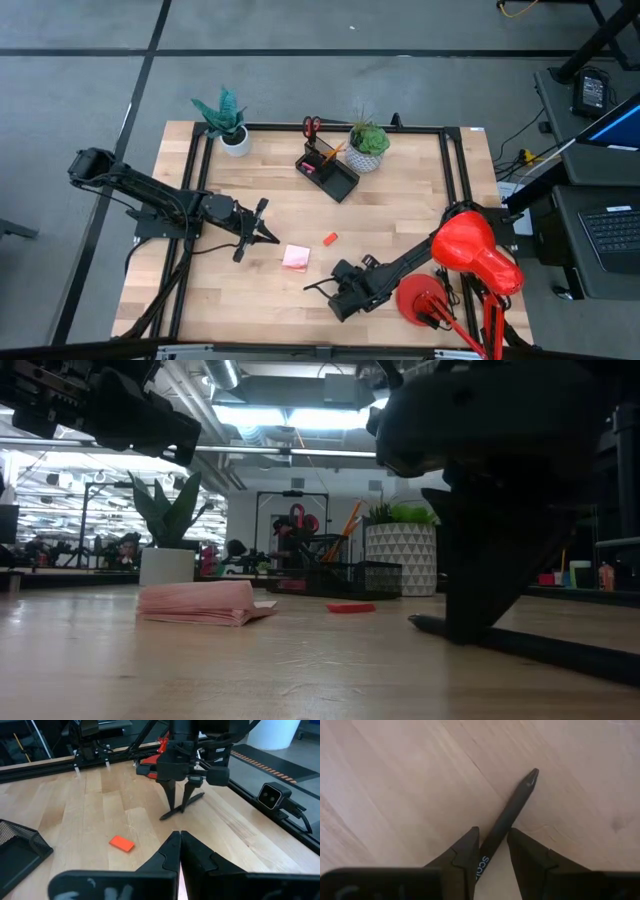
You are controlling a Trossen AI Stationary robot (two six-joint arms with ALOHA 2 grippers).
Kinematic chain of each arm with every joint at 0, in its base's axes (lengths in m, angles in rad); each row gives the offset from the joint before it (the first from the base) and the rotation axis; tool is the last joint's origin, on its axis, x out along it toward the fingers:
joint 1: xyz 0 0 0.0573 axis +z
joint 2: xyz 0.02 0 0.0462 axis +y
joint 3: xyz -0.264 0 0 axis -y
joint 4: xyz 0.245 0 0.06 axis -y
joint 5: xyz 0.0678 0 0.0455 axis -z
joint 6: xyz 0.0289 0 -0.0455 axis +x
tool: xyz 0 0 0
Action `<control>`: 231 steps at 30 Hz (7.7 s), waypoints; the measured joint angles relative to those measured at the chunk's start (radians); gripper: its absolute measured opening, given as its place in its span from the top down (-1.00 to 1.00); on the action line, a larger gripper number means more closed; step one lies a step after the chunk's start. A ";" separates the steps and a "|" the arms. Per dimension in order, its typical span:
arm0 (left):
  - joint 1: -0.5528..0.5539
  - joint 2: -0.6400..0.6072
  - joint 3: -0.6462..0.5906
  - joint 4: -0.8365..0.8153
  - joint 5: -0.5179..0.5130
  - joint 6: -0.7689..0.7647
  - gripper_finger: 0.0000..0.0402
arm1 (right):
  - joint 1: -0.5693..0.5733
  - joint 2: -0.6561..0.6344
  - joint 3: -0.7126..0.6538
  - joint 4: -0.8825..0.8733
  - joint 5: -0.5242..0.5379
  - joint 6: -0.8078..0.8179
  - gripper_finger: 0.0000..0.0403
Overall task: Pick and place office supplies into organizer
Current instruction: Put the black pen into the black desk organizer, then put the orange eraser into the black desk organizer
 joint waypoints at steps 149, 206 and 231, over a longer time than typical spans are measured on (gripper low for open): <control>0.396 0.000 0.000 0.179 -0.006 0.114 0.97 | -0.860 -0.441 -0.836 2.105 -0.357 -1.471 0.89; 0.394 0.000 0.000 0.150 -0.007 0.076 0.97 | -0.896 -0.193 -0.658 1.992 -0.057 -1.269 0.89; 0.394 0.000 0.000 0.150 -0.006 0.075 0.97 | -0.885 -0.193 -0.658 1.989 -0.059 -1.291 0.61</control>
